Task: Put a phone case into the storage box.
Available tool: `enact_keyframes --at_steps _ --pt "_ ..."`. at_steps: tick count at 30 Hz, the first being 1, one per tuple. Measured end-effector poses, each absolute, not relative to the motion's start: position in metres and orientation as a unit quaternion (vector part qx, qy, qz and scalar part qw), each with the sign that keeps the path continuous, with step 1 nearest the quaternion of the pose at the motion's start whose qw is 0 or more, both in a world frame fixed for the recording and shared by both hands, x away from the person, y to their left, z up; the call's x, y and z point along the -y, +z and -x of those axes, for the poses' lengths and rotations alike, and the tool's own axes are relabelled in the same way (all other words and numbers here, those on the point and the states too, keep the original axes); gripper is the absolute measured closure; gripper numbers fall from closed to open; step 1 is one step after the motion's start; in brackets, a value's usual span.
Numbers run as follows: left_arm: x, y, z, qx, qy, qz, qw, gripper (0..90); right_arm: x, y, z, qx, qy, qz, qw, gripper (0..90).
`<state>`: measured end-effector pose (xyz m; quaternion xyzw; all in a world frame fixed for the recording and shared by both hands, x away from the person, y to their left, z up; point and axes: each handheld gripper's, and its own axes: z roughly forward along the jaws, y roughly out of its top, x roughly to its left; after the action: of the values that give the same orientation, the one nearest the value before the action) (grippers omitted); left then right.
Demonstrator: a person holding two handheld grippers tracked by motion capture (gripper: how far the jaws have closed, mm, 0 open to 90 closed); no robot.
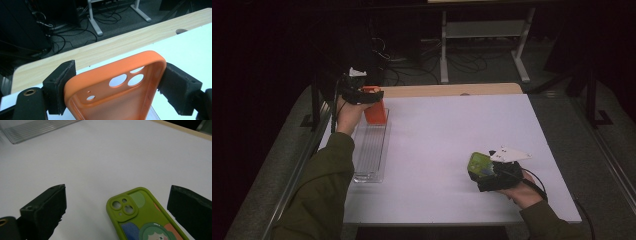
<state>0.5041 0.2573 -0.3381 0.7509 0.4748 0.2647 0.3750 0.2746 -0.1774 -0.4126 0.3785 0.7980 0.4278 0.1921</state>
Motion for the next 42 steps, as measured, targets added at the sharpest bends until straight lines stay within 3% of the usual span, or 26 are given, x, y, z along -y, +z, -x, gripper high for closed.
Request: enact_keyframes --at_steps 16,25,42 --pt "-0.258 -0.354 -0.509 -0.482 0.265 -0.751 0.366 16.0 0.178 -0.413 -0.275 -0.799 0.427 -0.376 0.193 1.7" --pt "-0.26 -0.352 -0.509 -0.488 0.262 -0.74 0.38 2.7 0.179 -0.413 -0.276 -0.8 0.427 -0.376 0.192 1.6" --pt "-0.277 -0.336 -0.478 -0.465 0.242 -0.764 0.377 1.7 0.175 -0.411 -0.28 -0.797 0.43 -0.377 0.191 1.7"
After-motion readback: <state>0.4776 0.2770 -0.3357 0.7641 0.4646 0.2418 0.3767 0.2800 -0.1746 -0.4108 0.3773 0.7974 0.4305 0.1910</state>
